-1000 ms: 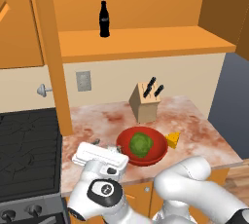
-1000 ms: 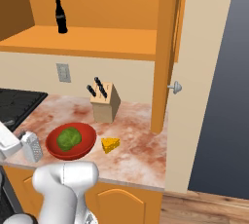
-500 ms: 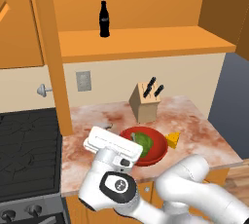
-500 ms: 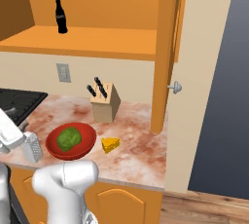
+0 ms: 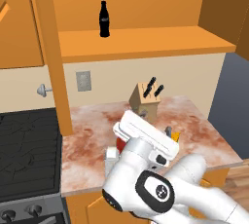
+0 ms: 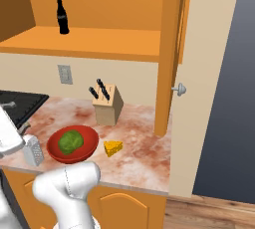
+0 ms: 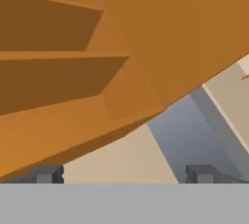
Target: Pick the cheese from the fridge and the cheese grater from the cabinet and place them next to the salad bowl.
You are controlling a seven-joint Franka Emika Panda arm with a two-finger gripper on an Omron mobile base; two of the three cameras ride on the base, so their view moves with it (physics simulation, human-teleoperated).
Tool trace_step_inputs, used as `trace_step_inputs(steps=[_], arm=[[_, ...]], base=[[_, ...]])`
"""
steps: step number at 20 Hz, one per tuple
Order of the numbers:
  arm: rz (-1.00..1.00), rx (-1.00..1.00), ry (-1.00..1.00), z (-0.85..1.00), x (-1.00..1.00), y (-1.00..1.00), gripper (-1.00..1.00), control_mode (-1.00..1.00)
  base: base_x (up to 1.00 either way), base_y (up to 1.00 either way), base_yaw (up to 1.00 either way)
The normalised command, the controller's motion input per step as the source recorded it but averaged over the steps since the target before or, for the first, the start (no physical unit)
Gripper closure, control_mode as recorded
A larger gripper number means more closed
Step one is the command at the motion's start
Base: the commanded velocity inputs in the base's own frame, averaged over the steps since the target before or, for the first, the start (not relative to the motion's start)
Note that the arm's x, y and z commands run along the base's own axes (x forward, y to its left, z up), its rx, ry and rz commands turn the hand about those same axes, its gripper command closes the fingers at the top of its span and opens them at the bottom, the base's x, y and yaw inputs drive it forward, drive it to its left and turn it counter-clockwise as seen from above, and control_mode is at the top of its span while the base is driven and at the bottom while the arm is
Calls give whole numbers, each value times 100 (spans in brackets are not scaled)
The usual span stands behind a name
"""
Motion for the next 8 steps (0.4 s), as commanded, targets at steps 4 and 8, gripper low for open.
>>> trace_step_inputs(steps=[4, 8], arm=[[-9, 23, 11, 45, -100, -86, -100, -100], [0, 25, 7, 80, -100, -68, -100, -100]], base=[[0, 0, 0], [0, 0, 0]])
